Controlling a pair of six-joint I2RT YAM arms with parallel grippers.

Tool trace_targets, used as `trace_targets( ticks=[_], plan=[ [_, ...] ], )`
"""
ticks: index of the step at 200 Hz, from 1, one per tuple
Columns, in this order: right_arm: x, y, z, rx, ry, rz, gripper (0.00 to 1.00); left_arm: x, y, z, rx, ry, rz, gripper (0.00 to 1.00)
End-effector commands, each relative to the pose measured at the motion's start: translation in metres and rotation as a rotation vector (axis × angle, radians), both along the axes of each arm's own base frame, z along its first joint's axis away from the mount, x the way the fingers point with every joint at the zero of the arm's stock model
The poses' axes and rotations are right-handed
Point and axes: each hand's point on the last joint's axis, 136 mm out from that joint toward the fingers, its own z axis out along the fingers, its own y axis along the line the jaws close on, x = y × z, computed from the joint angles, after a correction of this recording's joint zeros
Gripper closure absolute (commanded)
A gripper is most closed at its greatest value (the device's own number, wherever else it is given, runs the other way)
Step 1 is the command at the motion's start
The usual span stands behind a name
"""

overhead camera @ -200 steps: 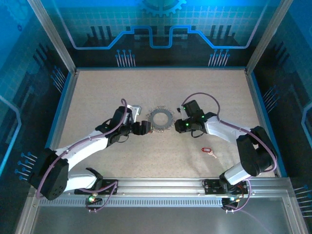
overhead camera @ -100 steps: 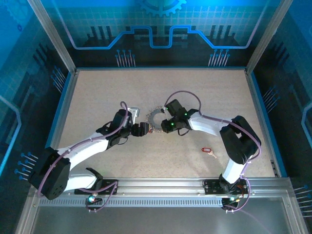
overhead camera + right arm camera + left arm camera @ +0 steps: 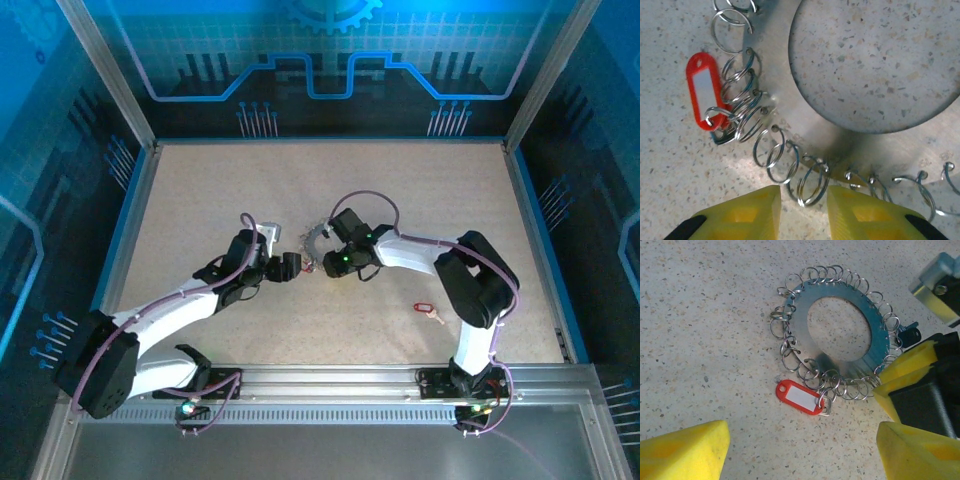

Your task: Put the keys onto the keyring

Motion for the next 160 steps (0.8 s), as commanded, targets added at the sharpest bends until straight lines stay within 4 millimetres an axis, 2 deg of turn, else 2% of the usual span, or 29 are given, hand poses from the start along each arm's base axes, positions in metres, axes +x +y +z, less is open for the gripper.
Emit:
trace_targets(
  ticks=[1,89,104,160],
  plan=[
    [0.002,-0.002,-0.001,-0.051,-0.008,-0.019,0.73,-0.001,0.004,0.003,0.005,-0.021,0.020,0.21],
    [0.006,-0.011,0.007,-0.065,-0.043,-0.042,0.78,-0.004,0.007,0.003,-0.004,-0.050,0.023,0.21],
    [0.005,-0.009,0.008,-0.048,-0.035,-0.041,0.82,-0.004,0.008,0.003,-0.001,-0.040,0.025,0.20],
    [0.004,-0.005,0.012,-0.018,-0.039,-0.029,0.82,-0.008,0.006,0.002,-0.009,-0.033,0.010,0.19]
  ],
)
